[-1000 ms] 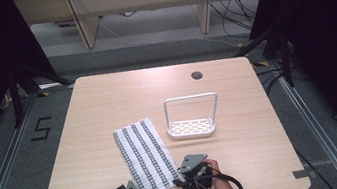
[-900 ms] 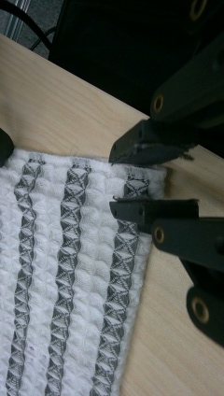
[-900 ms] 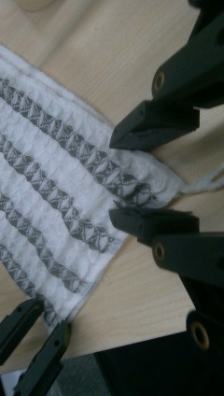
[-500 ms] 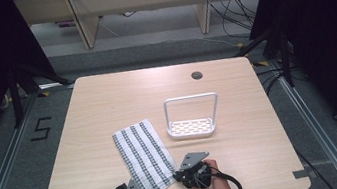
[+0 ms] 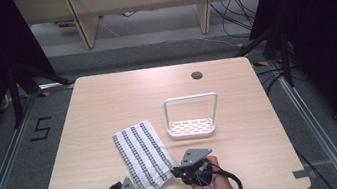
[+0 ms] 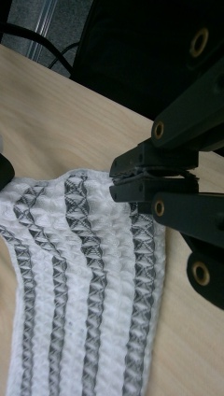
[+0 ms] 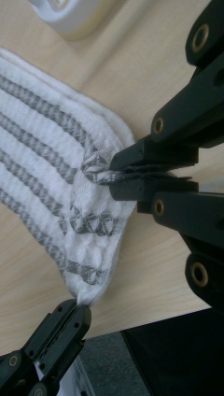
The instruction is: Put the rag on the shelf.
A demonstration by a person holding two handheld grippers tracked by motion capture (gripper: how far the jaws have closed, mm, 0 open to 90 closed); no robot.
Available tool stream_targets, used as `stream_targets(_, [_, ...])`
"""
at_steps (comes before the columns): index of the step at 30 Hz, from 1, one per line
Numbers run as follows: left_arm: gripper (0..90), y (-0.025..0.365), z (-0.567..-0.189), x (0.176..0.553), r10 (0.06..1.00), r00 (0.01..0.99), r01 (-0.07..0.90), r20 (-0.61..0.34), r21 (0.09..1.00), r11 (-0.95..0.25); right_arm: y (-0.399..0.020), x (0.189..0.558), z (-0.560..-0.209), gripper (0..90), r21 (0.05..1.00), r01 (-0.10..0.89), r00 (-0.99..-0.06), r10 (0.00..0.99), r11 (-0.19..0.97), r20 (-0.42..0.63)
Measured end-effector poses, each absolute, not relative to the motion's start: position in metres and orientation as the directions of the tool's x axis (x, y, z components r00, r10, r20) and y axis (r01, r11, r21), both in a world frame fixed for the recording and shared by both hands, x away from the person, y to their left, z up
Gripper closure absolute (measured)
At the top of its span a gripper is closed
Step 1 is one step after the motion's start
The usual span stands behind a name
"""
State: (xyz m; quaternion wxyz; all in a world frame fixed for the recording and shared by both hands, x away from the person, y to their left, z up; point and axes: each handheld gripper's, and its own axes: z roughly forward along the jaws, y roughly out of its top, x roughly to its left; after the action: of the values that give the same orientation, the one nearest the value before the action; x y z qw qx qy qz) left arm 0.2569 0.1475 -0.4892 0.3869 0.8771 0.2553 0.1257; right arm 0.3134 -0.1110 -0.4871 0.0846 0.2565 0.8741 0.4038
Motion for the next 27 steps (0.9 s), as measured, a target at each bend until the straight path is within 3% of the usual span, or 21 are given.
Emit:
stream_targets(7, [86.5,0.16,-0.471,0.266,0.558,0.829,0.349,0.006,0.775,-0.527,-0.105,0.319,-0.467,86.3,0.787,0.33,-0.859,0.511,0.521,0.022])
stream_targets(14, [86.4,0.172,-0.427,0.28,0.572,0.819,0.36,-0.049,0.82,-0.445,-0.103,0.33,-0.428,86.3,0.832,0.298,-0.857,0.515,0.468,0.017])
stream_targets(25, [86.5,0.186,-0.356,0.293,0.586,0.81,0.292,0.024,0.85,-0.438,-0.093,0.343,-0.362,86.4,0.882,0.217,-0.879,0.478,0.419,-0.011])
stream_targets(27, [86.5,0.189,-0.344,0.293,0.588,0.808,0.28,0.026,0.862,-0.423,-0.095,0.344,-0.35,86.4,0.882,0.252,-0.878,0.478,0.398,0.035])
